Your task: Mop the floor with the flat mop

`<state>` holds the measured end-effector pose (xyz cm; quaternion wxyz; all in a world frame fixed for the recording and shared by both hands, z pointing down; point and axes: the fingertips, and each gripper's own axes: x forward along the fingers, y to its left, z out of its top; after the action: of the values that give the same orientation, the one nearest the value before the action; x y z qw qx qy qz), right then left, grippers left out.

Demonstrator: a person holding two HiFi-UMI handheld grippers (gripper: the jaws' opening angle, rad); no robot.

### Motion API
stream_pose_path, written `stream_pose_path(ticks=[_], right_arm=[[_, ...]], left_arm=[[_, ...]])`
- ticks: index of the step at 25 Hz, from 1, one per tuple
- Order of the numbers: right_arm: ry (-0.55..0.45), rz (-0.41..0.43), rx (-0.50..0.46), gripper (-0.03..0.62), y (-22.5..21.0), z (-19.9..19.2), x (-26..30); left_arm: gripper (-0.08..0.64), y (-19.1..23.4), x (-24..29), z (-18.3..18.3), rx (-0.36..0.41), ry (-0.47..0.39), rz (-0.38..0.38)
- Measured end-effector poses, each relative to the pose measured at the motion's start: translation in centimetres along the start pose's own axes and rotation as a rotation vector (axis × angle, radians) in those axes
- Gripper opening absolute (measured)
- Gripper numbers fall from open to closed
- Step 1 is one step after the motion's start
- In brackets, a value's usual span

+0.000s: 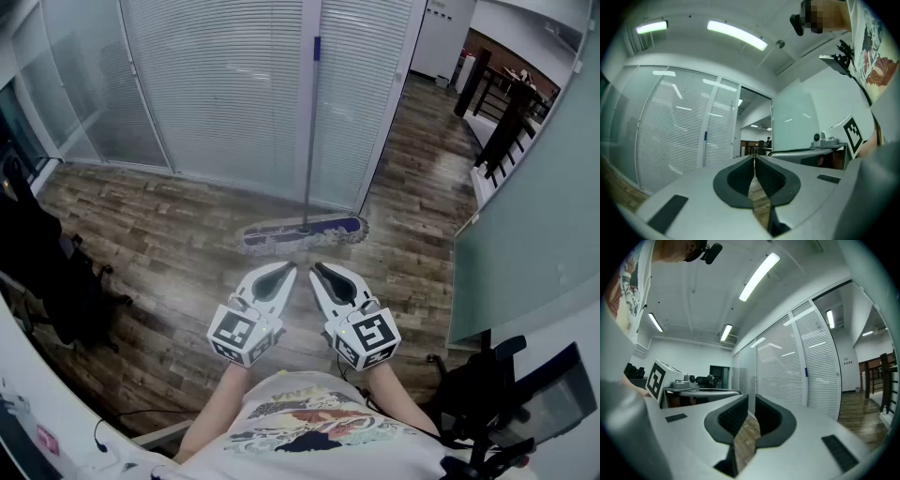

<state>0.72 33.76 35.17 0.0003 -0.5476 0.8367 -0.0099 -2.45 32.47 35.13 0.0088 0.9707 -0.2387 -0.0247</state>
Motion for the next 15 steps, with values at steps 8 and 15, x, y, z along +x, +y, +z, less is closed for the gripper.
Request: stream_pose_path(ticks=[8, 15], right_arm=[[0.016, 0.006, 0.002, 0.058, 0.8, 0.0, 2.1], [0.063, 0.078, 0.087, 0.058, 2.0, -0.5, 3.9]], left_arm=[[0.015, 1.7, -0.2, 0.4, -0.018, -0.014, -0.015], [0.015, 2.4, -1.0, 0.6, 0.003, -0.007, -0.047]])
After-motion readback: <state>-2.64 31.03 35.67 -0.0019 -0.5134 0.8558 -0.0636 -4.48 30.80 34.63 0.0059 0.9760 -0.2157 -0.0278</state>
